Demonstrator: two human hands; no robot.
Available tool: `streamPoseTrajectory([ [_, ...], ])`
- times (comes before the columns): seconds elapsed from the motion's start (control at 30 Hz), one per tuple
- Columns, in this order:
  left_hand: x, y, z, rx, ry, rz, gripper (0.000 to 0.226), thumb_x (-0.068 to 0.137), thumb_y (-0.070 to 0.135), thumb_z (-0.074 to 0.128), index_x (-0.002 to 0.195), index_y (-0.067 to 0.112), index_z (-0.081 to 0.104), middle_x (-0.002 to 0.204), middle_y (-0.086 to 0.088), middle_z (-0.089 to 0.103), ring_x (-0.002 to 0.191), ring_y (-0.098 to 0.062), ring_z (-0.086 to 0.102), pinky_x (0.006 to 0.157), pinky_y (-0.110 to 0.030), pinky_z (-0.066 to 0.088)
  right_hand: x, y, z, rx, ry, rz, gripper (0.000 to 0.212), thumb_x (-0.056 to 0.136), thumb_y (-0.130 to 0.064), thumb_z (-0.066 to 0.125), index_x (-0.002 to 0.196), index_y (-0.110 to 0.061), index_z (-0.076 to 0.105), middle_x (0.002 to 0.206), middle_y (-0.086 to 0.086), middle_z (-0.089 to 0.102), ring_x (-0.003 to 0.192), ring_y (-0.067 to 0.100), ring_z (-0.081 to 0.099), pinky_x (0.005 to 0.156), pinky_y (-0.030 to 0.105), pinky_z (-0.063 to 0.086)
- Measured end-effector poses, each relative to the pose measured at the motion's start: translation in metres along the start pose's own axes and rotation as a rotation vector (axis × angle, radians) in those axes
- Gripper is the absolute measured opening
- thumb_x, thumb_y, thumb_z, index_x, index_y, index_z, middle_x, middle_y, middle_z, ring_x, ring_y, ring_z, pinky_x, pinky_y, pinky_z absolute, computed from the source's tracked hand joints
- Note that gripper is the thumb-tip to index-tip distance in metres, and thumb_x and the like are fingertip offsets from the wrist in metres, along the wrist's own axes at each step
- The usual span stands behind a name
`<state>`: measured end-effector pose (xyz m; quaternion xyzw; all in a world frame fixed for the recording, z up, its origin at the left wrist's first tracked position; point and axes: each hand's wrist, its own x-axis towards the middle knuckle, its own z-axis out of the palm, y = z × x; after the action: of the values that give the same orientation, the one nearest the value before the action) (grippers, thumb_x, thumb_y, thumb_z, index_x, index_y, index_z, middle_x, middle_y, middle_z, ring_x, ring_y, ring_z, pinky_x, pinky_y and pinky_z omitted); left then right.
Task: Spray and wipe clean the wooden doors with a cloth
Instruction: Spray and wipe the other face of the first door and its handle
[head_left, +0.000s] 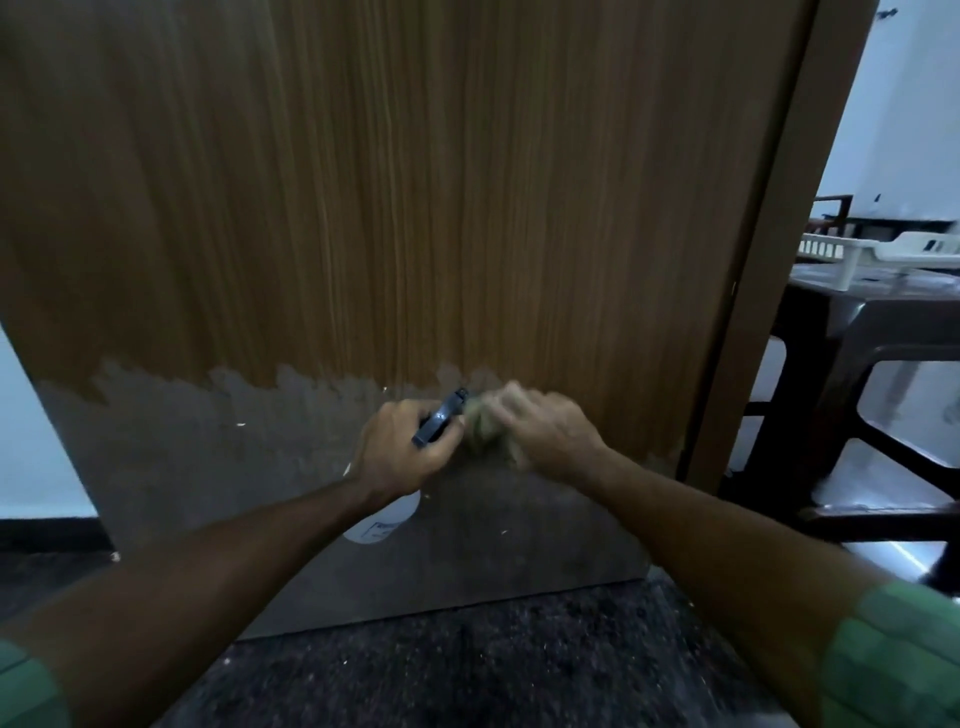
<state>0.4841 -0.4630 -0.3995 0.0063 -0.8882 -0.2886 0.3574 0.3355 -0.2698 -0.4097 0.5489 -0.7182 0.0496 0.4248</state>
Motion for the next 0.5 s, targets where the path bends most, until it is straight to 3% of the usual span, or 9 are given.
streamPoseTrajectory([
  [0.07,-0.003,-0.003,-0.005,0.055,-0.012,-0.018,0.044,0.091,0.052,0.06,0.057,0.027,0.047,0.049,0.009,0.05,0.042,-0.012,0.046,0.047,-0.031,0.027,0.031,-0.006,-0.014,0.069,0.223,0.223,0.046,0.098,-0.032,0.061,0.142,-0.021,0.052,0.113,0.006,0.055,0.08,0.014,0.057,0.061,0.027,0.052],
  [0.13,-0.005,-0.006,-0.01,0.077,-0.012,-0.029,0.042,0.091,0.051,0.06,0.058,0.027,0.048,0.05,0.01,0.052,0.043,-0.011,0.048,0.047,-0.03,0.027,0.041,-0.012,-0.014,0.084,0.312,0.322,0.044,0.103,-0.032,0.056,0.146,-0.022,0.052,0.115,0.008,0.055,0.082,0.015,0.057,0.062,0.026,0.052],
  [0.2,-0.005,-0.006,-0.016,0.067,0.008,-0.035,0.044,0.091,0.05,0.059,0.057,0.025,0.047,0.049,0.01,0.051,0.043,-0.012,0.047,0.047,-0.03,0.029,0.024,-0.015,0.003,0.044,0.22,0.168,0.045,0.103,-0.036,0.057,0.147,-0.024,0.054,0.127,0.014,0.055,0.092,0.02,0.06,0.071,0.03,0.056],
  [0.3,-0.006,-0.005,-0.025,0.047,0.032,-0.03,0.047,0.092,0.046,0.061,0.054,0.023,0.044,0.048,0.01,0.049,0.041,-0.014,0.046,0.046,-0.03,0.029,-0.016,-0.013,0.03,-0.047,-0.043,-0.235,0.042,0.095,-0.03,0.063,0.137,-0.024,0.064,0.13,0.016,0.057,0.094,0.025,0.063,0.074,0.038,0.06],
  [0.37,-0.007,-0.006,-0.032,0.044,0.048,-0.017,0.047,0.093,0.043,0.062,0.054,0.025,0.044,0.05,0.012,0.051,0.043,-0.014,0.047,0.046,-0.03,0.028,-0.012,-0.011,0.027,-0.08,-0.129,-0.298,0.045,0.094,-0.032,0.062,0.138,-0.028,0.062,0.13,0.014,0.054,0.095,0.023,0.061,0.075,0.038,0.059],
  [0.43,-0.009,-0.014,-0.04,0.013,0.045,-0.015,0.043,0.094,0.044,0.062,0.056,0.028,0.048,0.051,0.011,0.053,0.043,-0.013,0.048,0.046,-0.03,0.029,0.019,-0.022,0.011,0.002,0.024,-0.112,0.045,0.102,-0.041,0.051,0.145,-0.027,0.055,0.131,0.014,0.054,0.098,0.022,0.058,0.078,0.034,0.056],
  [0.5,-0.012,-0.018,-0.044,0.002,0.042,-0.009,0.042,0.094,0.045,0.061,0.058,0.027,0.049,0.051,0.009,0.051,0.043,-0.013,0.047,0.046,-0.03,0.03,0.055,-0.027,-0.014,0.097,0.294,0.234,0.044,0.107,-0.04,0.041,0.145,-0.023,0.057,0.126,0.015,0.054,0.096,0.021,0.056,0.076,0.03,0.053],
])
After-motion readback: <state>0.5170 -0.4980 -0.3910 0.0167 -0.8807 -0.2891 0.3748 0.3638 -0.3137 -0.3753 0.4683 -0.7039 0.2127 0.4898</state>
